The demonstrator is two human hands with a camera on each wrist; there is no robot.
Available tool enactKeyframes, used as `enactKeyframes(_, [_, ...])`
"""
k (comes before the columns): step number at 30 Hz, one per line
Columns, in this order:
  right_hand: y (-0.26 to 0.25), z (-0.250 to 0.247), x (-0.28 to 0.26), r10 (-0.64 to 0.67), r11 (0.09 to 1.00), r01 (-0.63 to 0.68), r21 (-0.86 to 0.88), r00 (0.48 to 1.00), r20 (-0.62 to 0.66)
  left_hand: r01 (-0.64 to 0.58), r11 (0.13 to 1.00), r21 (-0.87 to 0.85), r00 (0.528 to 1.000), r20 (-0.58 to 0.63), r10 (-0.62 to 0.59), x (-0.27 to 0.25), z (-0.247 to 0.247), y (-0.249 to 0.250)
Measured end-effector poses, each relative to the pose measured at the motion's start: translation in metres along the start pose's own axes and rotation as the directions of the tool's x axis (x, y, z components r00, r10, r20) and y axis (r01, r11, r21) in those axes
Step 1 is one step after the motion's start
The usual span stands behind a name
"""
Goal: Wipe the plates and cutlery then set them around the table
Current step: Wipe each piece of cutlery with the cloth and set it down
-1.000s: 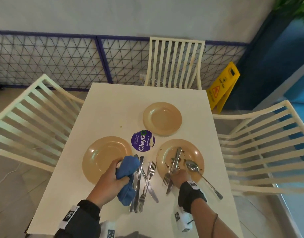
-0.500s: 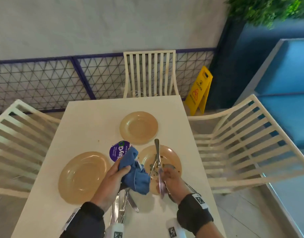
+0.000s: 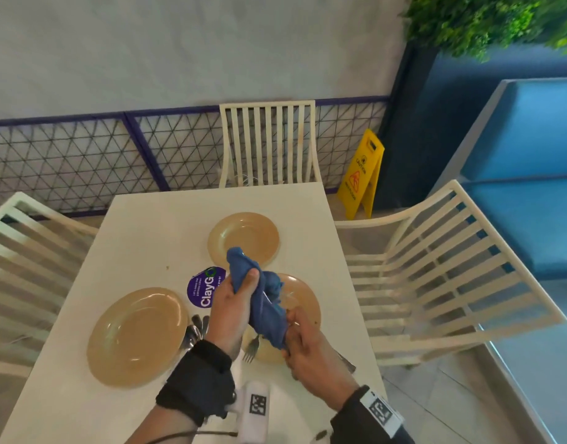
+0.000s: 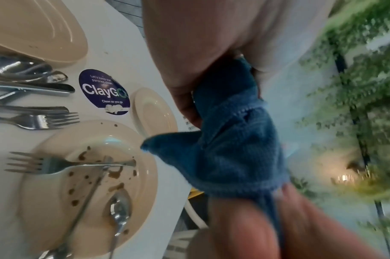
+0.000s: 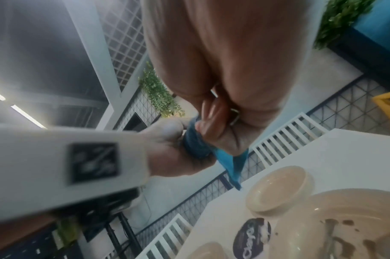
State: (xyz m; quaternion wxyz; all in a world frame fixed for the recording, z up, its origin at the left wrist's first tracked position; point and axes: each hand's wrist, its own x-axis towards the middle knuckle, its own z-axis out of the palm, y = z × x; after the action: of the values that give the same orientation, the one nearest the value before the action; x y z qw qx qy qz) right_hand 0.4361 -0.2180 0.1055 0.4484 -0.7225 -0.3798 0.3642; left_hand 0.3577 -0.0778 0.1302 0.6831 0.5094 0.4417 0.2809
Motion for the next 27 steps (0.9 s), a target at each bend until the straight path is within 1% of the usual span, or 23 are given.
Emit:
enactKeyframes(1, [0.000,0.000,-0.003,-0.003,0.999,0.003,0.037,1.000,0.008,-0.008,1.000,-0.029,1.000,-0.014,0.008,0.006,-0.001,0.005])
enactKeyframes(3, [-0.002,0.000,-0.002,-0.016,0.991,0.011,0.133,0.999,0.032,-0.050,0.998,-0.033,0.999,-0.015,0.049,0.011,0.000,0.016])
enactKeyframes(4, [-0.002,-0.001,0.001,-0.019,0.988,0.013,0.153,0.999,0.038,-0.064,0.998,-0.030,0.997,-0.047,0.062,0.010,0.002,0.018])
enactKeyframes(5, [-0.003,-0.004,0.005,-0.019,0.989,0.014,0.148,0.999,0.035,-0.071,0.997,-0.041,0.996,-0.054,0.068,0.007,0.006,0.020])
enactKeyframes(7, [-0.004,-0.009,0.009,-0.025,0.994,0.022,0.107,0.999,0.031,-0.045,0.998,-0.039,0.997,-0.058,0.043,0.002,0.011,0.015])
enactKeyframes(10, [0.001,-0.020,0.006,-0.092,0.993,0.089,0.072,0.995,0.038,-0.028,0.999,-0.034,0.999,-0.036,0.027,0.001,0.009,0.014])
enactKeyframes(11, [0.002,-0.023,0.003,-0.093,0.994,0.090,0.061,0.995,0.048,-0.040,0.998,-0.044,0.998,-0.053,0.037,0.005,0.006,0.015])
enactKeyframes(13, [0.003,-0.025,-0.001,-0.066,0.996,0.061,0.066,0.995,0.081,-0.068,0.994,-0.084,0.990,-0.131,0.057,0.016,-0.001,0.019])
enactKeyframes(15, [0.000,-0.025,-0.001,-0.049,0.995,0.040,0.089,0.994,0.103,-0.072,0.992,-0.107,0.987,-0.150,0.056,0.018,-0.002,0.021])
enactKeyframes(18, [-0.007,-0.021,0.009,-0.055,0.996,0.049,0.073,0.995,0.084,-0.047,0.996,-0.078,0.994,-0.099,0.039,0.003,0.008,0.014])
enactKeyframes(21, [-0.013,-0.018,0.014,-0.014,0.995,0.004,0.100,0.994,0.105,-0.023,0.999,-0.033,1.000,-0.006,0.022,-0.007,0.010,0.008])
enactKeyframes(22, [-0.015,-0.018,0.013,0.002,0.991,-0.018,0.131,0.993,0.122,-0.028,0.999,-0.018,1.000,-0.007,0.028,-0.005,0.008,0.010])
enactKeyframes(24, [-0.018,-0.017,0.009,0.009,0.987,-0.034,0.159,0.988,0.157,-0.051,0.998,-0.042,0.996,-0.069,0.048,0.008,-0.004,0.014])
enactKeyframes(26, [-0.022,-0.016,0.007,0.008,0.988,-0.035,0.153,0.985,0.175,-0.064,0.990,-0.123,0.987,-0.153,0.045,0.020,-0.014,0.017])
enactKeyframes(27, [-0.023,-0.015,0.008,0.015,0.988,-0.043,0.150,0.984,0.180,-0.067,0.985,-0.157,0.984,-0.174,0.039,0.022,-0.015,0.017])
